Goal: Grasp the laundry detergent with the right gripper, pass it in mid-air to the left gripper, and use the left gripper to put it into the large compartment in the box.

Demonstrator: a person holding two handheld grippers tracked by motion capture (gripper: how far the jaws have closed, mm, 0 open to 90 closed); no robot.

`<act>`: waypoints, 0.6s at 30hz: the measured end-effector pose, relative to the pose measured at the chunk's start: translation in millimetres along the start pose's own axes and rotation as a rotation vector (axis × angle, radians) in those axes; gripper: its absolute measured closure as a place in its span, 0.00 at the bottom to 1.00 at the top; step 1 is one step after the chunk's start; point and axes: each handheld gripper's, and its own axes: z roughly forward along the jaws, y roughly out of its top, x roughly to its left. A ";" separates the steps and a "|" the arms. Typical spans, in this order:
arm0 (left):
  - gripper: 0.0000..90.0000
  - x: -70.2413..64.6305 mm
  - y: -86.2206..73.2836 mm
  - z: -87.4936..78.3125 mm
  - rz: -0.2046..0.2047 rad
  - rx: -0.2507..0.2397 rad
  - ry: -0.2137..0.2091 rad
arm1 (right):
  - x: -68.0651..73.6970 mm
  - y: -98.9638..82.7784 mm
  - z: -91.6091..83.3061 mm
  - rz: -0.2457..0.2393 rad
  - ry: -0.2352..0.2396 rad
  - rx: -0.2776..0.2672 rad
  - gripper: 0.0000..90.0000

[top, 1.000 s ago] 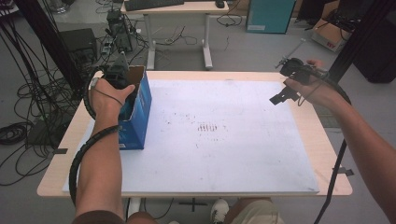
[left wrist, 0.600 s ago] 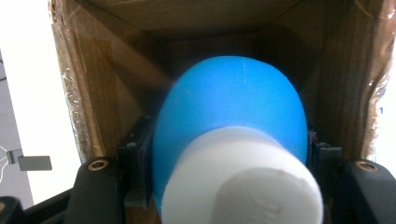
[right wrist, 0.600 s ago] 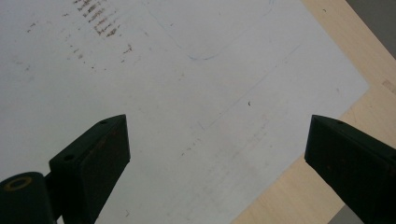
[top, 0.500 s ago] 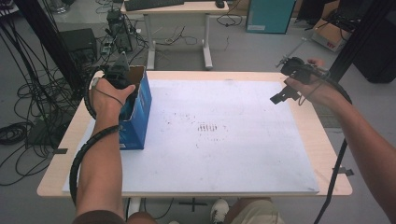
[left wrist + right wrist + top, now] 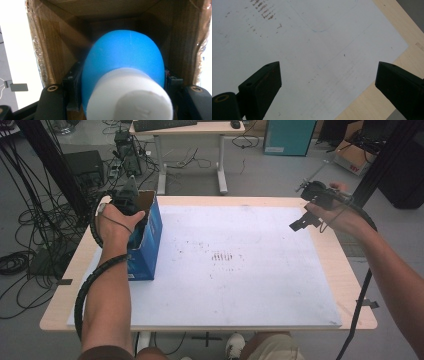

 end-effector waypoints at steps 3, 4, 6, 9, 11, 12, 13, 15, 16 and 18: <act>0.40 -0.3 0.1 -0.1 0.001 0.003 -0.001 | -0.6 -0.8 0.4 0.001 -0.001 0.002 0.08; 0.40 -0.3 0.2 -0.2 0.001 0.003 -0.002 | -0.8 -1.0 0.6 0.000 0.000 0.002 0.08; 0.40 -0.7 0.4 -0.2 0.002 0.004 0.000 | -0.8 -1.2 0.9 0.002 -0.001 0.002 0.08; 0.40 -0.7 0.5 -0.2 0.002 0.004 0.001 | -0.4 -0.6 0.7 -0.002 0.000 0.004 0.08; 0.40 -0.5 0.4 -0.2 0.003 0.005 0.000 | -0.3 -0.3 0.6 -0.002 0.001 -0.002 0.07; 0.40 0.0 0.3 -0.1 0.001 0.002 -0.001 | -0.3 -0.2 0.5 -0.001 0.001 -0.002 0.08; 0.40 0.2 0.2 -0.1 0.001 0.002 -0.001 | -0.5 -0.2 0.5 -0.004 -0.001 -0.001 0.08; 0.40 0.6 0.1 -0.1 0.000 0.002 -0.003 | -0.4 -0.2 0.7 -0.001 -0.001 -0.002 0.08; 0.40 0.7 0.2 -0.1 0.001 0.003 -0.003 | -0.3 -0.2 0.7 0.000 -0.002 -0.001 0.08; 0.40 0.8 0.3 -0.1 0.000 0.001 -0.003 | -0.3 0.0 0.8 -0.004 0.000 -0.001 0.07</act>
